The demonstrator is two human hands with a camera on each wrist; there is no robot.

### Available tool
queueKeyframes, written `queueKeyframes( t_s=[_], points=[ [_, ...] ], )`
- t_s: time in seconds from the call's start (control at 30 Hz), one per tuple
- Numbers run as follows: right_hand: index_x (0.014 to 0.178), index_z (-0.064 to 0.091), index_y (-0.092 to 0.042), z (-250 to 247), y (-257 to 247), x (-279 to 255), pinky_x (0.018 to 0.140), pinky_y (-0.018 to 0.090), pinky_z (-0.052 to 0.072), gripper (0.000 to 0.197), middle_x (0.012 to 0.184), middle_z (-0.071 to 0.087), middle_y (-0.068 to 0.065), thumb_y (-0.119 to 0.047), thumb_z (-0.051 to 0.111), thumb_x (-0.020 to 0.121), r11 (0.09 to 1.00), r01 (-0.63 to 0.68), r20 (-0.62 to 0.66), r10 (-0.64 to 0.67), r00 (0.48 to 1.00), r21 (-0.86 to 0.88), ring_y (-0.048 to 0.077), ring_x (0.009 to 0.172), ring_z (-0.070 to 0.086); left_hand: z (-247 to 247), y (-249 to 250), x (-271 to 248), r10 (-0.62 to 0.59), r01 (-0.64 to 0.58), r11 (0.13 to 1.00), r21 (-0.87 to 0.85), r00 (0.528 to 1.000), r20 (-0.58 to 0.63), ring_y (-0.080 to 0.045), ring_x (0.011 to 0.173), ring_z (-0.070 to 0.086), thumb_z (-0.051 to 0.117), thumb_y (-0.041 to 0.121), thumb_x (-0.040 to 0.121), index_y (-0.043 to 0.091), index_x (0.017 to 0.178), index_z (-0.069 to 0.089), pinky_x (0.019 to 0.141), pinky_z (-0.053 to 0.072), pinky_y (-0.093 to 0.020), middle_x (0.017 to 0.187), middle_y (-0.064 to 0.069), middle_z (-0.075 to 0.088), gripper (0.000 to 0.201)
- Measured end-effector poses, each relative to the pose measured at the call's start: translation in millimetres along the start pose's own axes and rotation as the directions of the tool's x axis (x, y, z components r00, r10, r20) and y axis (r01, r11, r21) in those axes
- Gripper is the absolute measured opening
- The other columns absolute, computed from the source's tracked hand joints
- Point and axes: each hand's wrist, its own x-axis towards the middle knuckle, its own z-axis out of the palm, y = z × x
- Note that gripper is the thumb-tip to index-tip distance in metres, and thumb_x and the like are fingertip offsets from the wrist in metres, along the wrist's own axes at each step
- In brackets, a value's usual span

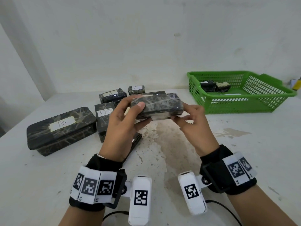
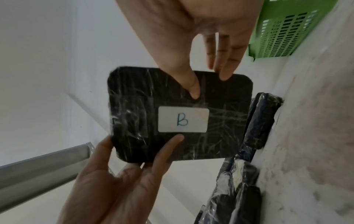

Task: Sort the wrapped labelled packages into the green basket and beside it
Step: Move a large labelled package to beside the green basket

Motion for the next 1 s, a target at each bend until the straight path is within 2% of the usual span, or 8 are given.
queueKeyframes(
  t_s=[0.17,0.27,0.33,0.43,0.53,0.6,0.73,1.0],
  points=[
    [0.125,0.057,-0.042,-1,-19,-7,0.05,0.022,0.046,0.046,0.13,0.042,-0.001,-0.008,0.033,0.104,0.948,-0.031,0.115,-0.006,0.993,0.316,0.009,0.077,0.061,-1,-1,1,0.075,-0.074,0.997,0.014,0.997,-0.017,-0.011,0.085,0.068,0.061,0.007,0.091,0.008,0.108,0.064,0.09,0.058,-0.04,0.093,0.004,0.07,0.017],
    [0.137,0.054,-0.032,-3,-21,-8,0.041,0.025,0.043,0.043,0.137,0.054,-0.002,-0.041,0.038,0.098,0.871,-0.052,0.205,-0.056,0.977,0.488,0.018,0.1,0.067,-3,-5,1,0.097,-0.098,0.995,0.021,0.994,0.04,-0.018,0.1,0.069,0.064,0.01,0.083,0.009,0.107,0.067,0.082,0.058,-0.031,0.111,0.001,0.071,0.025],
    [0.139,0.051,-0.026,-1,-20,-8,0.046,0.027,0.049,0.057,0.135,0.056,0.004,-0.054,0.05,0.09,0.87,-0.072,0.214,-0.039,0.976,0.489,0.018,0.107,0.065,-4,-7,1,0.118,-0.122,0.992,0.043,0.99,0.08,-0.021,0.115,0.065,0.066,0.008,0.081,0.008,0.108,0.067,0.083,0.056,-0.027,0.123,0.003,0.068,0.027],
    [0.124,0.059,-0.014,3,-19,-5,0.063,0.029,0.056,0.038,0.13,0.056,0.014,-0.031,0.059,0.09,0.859,0.019,0.136,-0.103,0.985,0.512,0.018,0.1,0.066,-3,-12,0,0.143,-0.153,0.985,0.079,0.983,0.115,-0.015,0.135,0.049,0.073,0.019,0.079,0.015,0.112,0.069,0.096,0.053,-0.035,0.139,0.009,0.057,0.033],
    [0.114,0.059,-0.009,2,-21,-5,0.063,0.028,0.054,0.027,0.116,0.059,0.013,-0.025,0.053,0.092,0.822,0.037,0.124,-0.13,0.984,0.568,0.016,0.09,0.065,-3,-9,0,0.102,-0.119,0.977,0.176,0.989,0.104,0.0,0.144,0.029,0.068,0.046,0.076,0.039,0.116,0.069,0.099,0.052,-0.036,0.154,0.019,0.03,0.041],
    [0.112,0.058,-0.009,2,-23,-6,0.062,0.028,0.053,0.027,0.111,0.059,0.008,-0.027,0.049,0.093,0.814,0.019,0.142,-0.124,0.982,0.58,0.013,0.087,0.064,-3,-8,0,0.022,-0.049,0.973,0.226,0.992,0.123,0.0,0.137,0.041,0.064,0.056,0.078,0.047,0.124,0.062,0.093,0.054,-0.034,0.157,0.011,0.03,0.047],
    [0.118,0.056,-0.012,2,-25,-6,0.068,0.028,0.053,0.035,0.112,0.059,0.0,-0.039,0.052,0.096,0.819,-0.037,0.207,-0.101,0.973,0.572,0.012,0.094,0.062,2,-9,0,-0.044,0.035,0.997,0.068,0.991,0.126,-0.016,0.112,0.065,0.06,0.039,0.091,0.029,0.128,0.06,0.083,0.059,-0.036,0.128,0.003,0.063,0.038],
    [0.113,0.05,-0.005,6,-23,-8,0.064,0.027,0.051,0.03,0.108,0.056,0.003,-0.031,0.052,0.098,0.809,-0.053,0.213,-0.09,0.973,0.585,0.008,0.082,0.059,4,-7,-4,0.068,-0.07,0.997,0.036,0.997,0.046,0.001,0.121,0.057,0.062,0.026,0.08,0.014,0.107,0.067,0.072,0.055,-0.019,0.14,0.008,0.055,0.03]
  ],
)
